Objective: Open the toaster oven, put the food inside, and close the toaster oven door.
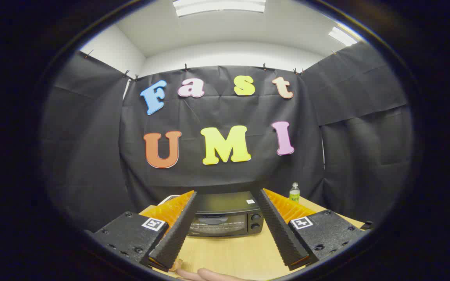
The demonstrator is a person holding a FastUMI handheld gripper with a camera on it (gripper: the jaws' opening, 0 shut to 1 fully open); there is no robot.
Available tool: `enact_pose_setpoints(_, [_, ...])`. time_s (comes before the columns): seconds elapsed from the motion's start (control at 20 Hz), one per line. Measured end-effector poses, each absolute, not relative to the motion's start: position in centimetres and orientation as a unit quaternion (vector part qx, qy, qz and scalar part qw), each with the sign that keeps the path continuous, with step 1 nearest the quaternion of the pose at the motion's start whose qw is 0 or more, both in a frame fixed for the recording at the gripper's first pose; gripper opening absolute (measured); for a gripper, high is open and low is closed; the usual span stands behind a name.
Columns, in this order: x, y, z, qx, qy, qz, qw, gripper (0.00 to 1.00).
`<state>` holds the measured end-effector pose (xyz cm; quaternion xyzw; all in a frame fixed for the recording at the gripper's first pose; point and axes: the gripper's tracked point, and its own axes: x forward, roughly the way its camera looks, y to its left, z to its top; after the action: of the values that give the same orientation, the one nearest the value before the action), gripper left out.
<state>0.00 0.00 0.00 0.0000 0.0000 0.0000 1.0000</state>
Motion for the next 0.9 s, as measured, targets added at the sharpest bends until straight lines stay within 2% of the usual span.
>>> enact_pose_setpoints(0.65, [3.2, -0.6, -1.9, -0.017, 0.004, -0.018, 1.000, 1.00])
enact_pose_setpoints(0.9, [7.7, 0.3, -5.1, -0.020, 0.022, -0.008, 1.000, 1.00])
